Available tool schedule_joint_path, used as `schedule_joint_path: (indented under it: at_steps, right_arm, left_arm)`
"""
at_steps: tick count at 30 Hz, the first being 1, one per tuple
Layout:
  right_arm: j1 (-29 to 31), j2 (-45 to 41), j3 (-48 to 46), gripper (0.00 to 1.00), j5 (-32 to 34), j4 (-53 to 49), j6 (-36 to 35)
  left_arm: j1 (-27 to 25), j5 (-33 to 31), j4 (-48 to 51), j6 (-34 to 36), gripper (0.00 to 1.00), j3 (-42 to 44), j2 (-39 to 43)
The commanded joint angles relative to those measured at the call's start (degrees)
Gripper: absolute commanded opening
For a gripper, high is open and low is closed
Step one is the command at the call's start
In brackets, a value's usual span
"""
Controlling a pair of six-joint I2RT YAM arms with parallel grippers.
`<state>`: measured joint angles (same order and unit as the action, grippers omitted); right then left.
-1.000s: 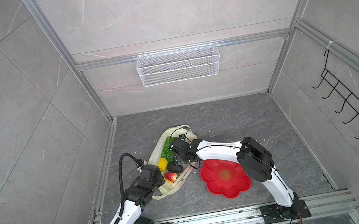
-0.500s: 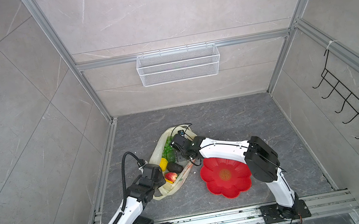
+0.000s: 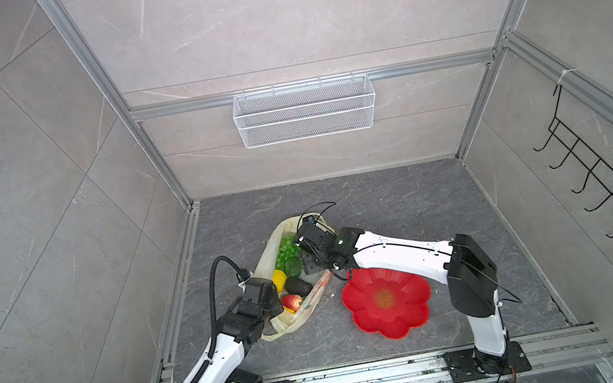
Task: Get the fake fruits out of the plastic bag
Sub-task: 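Lift the light green fruit out and carry it over the red plate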
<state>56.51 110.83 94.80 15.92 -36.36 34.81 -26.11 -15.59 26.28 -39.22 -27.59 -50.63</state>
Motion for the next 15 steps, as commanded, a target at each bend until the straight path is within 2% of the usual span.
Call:
schedule_joint_path:
  at_steps: [1,9,15]
  right_arm:
    - [0.27,-6.63,-4.22,0.7,4.53,-6.74,-3.64]
    - [0.27,-12.33,-12.05,0.7,13.37,-21.38,-4.96]
    - [0.27,-12.03,-16.67,0.7,14.88,-27.05,-2.45]
  left_arm:
    - [0.09,-1.3,-2.66,2.97,0.0,-1.92,-0.01]
    - [0.09,-0.93,-4.0,3.57,0.0,-0.97,1.08]
    - [0.09,-0.8,-4.06,3.54,0.0,-0.87,1.36]
